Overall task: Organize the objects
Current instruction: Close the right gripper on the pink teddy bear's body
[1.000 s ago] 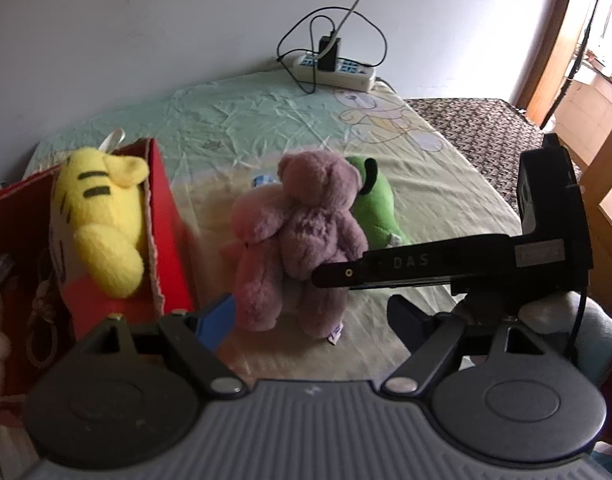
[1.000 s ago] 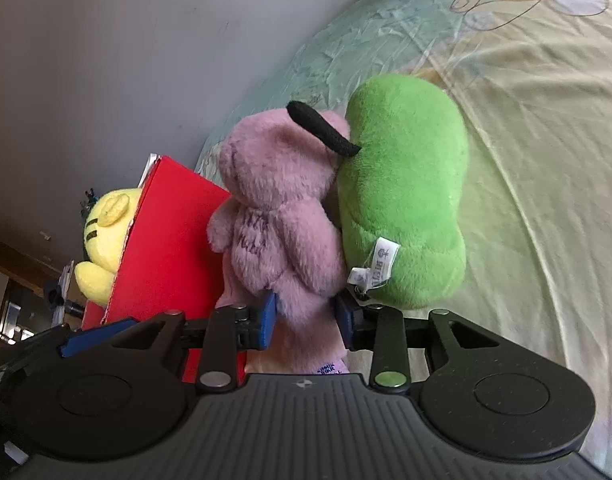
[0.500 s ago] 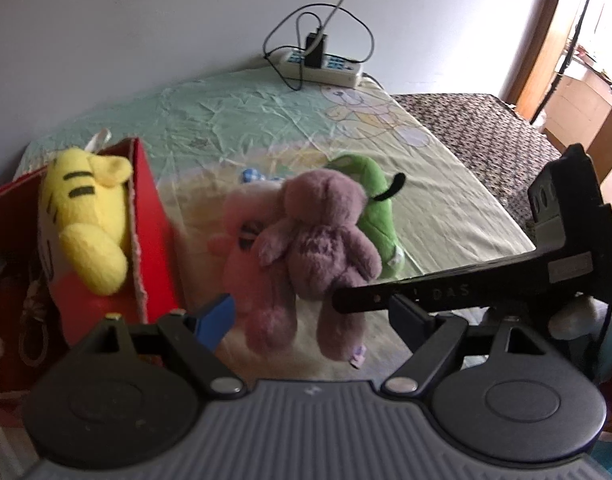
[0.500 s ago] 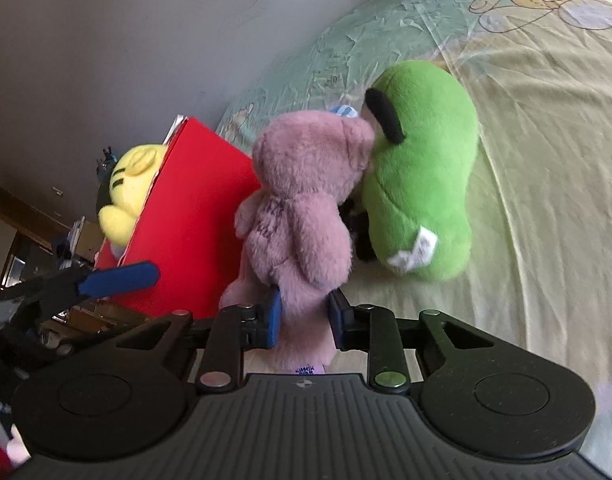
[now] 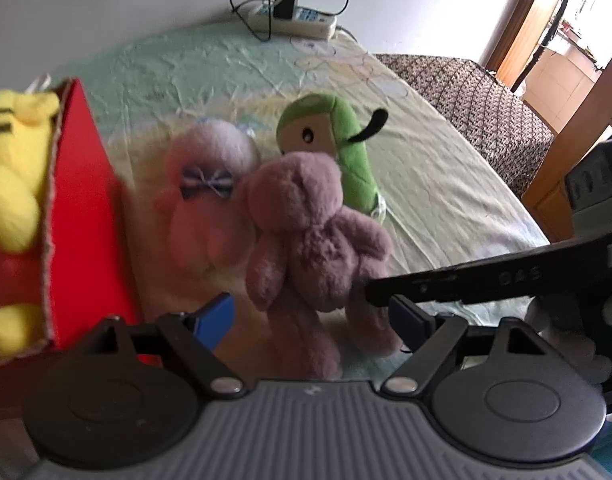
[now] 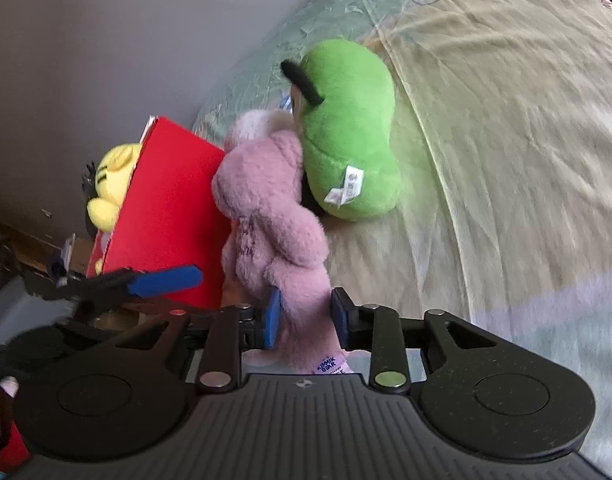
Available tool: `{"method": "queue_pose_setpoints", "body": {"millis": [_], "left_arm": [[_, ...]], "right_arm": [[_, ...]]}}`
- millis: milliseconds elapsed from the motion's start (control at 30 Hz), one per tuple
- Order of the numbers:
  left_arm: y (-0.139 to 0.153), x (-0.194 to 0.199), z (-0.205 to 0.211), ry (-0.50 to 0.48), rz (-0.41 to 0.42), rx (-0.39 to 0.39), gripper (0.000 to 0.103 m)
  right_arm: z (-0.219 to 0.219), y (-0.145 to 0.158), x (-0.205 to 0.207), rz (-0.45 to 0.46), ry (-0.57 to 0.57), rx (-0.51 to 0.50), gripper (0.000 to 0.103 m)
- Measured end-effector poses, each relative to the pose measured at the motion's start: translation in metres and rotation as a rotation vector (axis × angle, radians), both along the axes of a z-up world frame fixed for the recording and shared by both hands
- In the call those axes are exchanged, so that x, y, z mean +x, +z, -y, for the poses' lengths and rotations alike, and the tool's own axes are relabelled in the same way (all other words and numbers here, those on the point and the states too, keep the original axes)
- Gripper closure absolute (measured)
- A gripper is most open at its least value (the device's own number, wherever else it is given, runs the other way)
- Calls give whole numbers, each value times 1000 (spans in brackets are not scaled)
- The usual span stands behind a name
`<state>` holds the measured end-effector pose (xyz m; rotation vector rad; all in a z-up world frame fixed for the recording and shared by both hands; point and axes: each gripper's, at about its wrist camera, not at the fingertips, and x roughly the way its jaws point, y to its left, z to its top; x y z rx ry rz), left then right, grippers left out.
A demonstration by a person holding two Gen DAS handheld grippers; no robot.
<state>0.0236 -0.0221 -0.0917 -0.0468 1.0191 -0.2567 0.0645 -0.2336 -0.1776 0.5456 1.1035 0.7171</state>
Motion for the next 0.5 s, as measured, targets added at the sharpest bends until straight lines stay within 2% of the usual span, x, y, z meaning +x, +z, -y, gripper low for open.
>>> {"method": "queue_pose_setpoints", "body": {"millis": [333,500], "left_arm": [[-21,22,4,29,-51,28,19],[-27,31,3,38,-69,-2,17]], "right_arm": [[-10,-7,29,-14,-12,84,60],[-17,-14,40,-52,1,108,57]]}}
